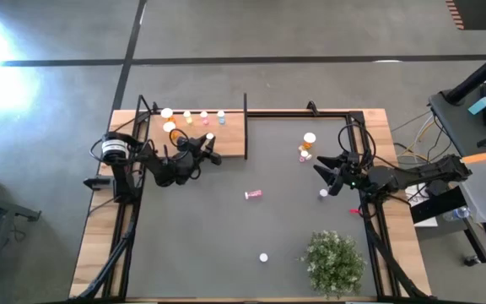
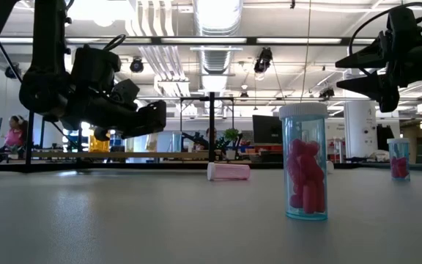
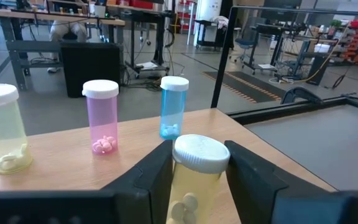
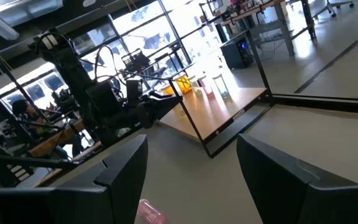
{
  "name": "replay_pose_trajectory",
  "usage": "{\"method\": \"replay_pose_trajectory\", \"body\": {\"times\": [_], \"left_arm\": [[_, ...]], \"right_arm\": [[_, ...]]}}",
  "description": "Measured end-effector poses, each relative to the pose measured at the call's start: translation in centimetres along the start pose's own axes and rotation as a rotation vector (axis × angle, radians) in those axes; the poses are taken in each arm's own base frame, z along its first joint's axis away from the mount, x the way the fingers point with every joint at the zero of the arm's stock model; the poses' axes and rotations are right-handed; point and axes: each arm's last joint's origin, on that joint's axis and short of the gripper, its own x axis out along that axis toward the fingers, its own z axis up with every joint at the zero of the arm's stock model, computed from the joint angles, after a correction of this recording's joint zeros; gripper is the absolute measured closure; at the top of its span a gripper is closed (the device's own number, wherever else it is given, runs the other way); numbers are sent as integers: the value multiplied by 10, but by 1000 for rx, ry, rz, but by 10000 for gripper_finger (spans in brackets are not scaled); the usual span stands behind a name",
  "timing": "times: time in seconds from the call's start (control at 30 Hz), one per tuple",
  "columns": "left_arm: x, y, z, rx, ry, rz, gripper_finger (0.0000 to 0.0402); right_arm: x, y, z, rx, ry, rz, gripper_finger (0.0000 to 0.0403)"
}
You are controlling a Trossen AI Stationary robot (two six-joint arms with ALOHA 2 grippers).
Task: Pick and place medicine bottles onto shelf by color
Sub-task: Put the bottom yellow pill bottle on the shelf aligned with the other yellow pill bottle
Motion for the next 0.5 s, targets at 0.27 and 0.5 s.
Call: {"method": "replay_pose_trajectory", "body": {"times": [0.27,0.5], "left_arm": [[0,0,0,-27,0,-1,277],[0,0,0,7,2,-11,276]], "right_arm": [[0,0,0,0,0,0,165],[0,0,0,0,0,0,165]]}}
